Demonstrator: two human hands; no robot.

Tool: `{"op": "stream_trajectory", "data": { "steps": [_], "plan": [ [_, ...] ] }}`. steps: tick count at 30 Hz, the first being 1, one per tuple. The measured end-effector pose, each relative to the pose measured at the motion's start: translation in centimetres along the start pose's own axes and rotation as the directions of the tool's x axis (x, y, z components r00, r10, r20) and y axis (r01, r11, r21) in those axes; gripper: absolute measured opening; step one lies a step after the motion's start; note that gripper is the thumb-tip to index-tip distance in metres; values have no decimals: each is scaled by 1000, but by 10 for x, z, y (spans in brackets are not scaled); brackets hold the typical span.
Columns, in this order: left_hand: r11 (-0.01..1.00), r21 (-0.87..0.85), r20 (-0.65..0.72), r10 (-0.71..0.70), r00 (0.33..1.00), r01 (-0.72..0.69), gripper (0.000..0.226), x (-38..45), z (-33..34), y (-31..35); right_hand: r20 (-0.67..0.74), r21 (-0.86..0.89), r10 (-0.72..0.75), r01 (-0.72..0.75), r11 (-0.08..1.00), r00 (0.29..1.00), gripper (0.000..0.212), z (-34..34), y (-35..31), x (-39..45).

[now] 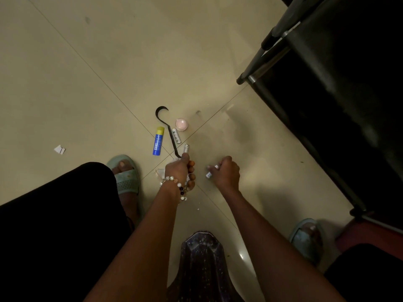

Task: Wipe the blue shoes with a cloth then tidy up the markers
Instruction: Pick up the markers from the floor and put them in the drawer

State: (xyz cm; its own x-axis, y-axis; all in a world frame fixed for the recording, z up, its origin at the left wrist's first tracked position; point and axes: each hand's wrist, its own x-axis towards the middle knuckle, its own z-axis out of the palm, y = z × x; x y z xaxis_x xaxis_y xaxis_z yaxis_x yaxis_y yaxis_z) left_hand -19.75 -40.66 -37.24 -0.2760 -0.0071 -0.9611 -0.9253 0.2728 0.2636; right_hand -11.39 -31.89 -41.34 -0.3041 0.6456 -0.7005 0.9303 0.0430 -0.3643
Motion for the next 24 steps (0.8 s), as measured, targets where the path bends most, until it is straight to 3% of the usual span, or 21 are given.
{"op": "stream_trajectory", "data": {
  "steps": [3,5,8,11,14,17,21,24],
  "plan": [
    [999,15,-34,37,999,-36,39,5,-8,-2,-68,-38,-4,2,999,998,25,7,-6,5],
    [998,14,-62,64,996,-63,40,7,-10,-2,-43,111,29,-24,993,999,22,3,-10,6],
    [997,-4,-63,80,995,-80,46,6,-12,2,187,383,-106,27,923,977,31,-12,-25,-10],
    [997,46,-33,70,997,-68,58,5,-16,6,350,414,-263,104,904,899,31,-22,-44,-32],
    [999,-38,18,9,1000,-9,51,5,-22,10,182,398,-263,174,901,947,15,-21,-59,-35],
    [987,-161,-33,9,999,-14,45,6,-31,17,-18,299,-206,202,933,978,8,-6,-70,-10],
    [984,-154,-145,70,987,-92,44,18,-45,24,101,-121,-350,360,925,931,26,28,-83,14],
    [970,-225,-151,63,987,-97,48,23,-47,27,96,-249,-374,386,888,922,31,39,-85,22]
  ]
}}
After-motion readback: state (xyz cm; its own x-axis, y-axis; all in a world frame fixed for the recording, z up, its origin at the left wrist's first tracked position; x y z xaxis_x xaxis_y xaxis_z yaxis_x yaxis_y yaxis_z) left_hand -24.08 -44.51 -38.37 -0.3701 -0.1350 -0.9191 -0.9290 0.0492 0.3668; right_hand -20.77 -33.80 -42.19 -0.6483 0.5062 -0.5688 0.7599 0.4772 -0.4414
